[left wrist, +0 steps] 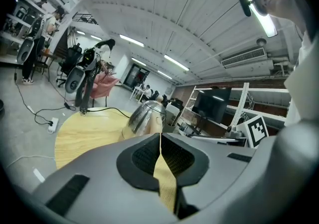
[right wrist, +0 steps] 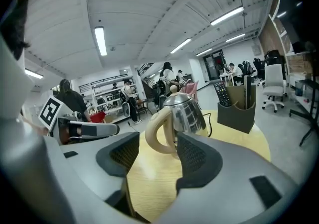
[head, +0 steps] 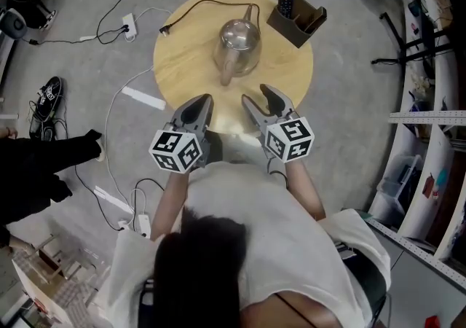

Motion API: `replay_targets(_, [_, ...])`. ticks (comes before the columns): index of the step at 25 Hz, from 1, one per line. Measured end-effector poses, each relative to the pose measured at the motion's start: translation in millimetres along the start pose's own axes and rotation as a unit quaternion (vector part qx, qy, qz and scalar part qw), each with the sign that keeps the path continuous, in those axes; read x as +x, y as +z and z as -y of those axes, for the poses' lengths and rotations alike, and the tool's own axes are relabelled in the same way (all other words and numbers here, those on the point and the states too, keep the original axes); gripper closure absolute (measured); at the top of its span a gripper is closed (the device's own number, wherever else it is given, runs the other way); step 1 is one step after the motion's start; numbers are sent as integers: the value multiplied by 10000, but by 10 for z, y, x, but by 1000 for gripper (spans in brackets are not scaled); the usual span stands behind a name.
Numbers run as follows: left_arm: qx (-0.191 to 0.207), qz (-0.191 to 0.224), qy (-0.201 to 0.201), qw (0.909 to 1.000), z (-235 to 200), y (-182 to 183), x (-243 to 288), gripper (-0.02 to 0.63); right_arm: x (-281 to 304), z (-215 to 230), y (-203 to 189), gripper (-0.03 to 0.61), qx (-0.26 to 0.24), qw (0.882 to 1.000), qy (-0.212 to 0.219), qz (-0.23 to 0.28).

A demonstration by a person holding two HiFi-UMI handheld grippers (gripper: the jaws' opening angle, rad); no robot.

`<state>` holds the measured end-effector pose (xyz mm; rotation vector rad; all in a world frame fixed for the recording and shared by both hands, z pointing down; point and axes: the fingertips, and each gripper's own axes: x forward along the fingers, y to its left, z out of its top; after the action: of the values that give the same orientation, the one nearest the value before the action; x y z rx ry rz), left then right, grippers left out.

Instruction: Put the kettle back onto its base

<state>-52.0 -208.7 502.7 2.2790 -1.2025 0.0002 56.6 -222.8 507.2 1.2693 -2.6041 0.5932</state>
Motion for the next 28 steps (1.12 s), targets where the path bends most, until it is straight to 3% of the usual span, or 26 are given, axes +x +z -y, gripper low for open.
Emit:
replay_targets(4, [331,108,-2,9994,146,66,-12,586,-139,-84,1,333,-80,10000,36,-34])
replay_targets(10, [657,305,-71,9973,396,119,-31,586,-323,-173,-46,339,-187,9995,-264,-19])
replay_targets(13, [844,431,-115,9954,540,147,-28,586,-399,-182,-66,413,-238,9987,-448,5])
replay_targets(20, [962,315,-206,9946,762,45,-22,586,-485,-299,-94,434,-593,9968,-533,-11])
replay_targets(23, [993,233,-165,9946,824,-6,-22,586,-499,-339,-95,489,-626,9961,-622,13])
replay_targets(28, [1068,232,-151,9939,923,-38,-40,586,-498,-381,-136,526,-537,9956,-763,-35])
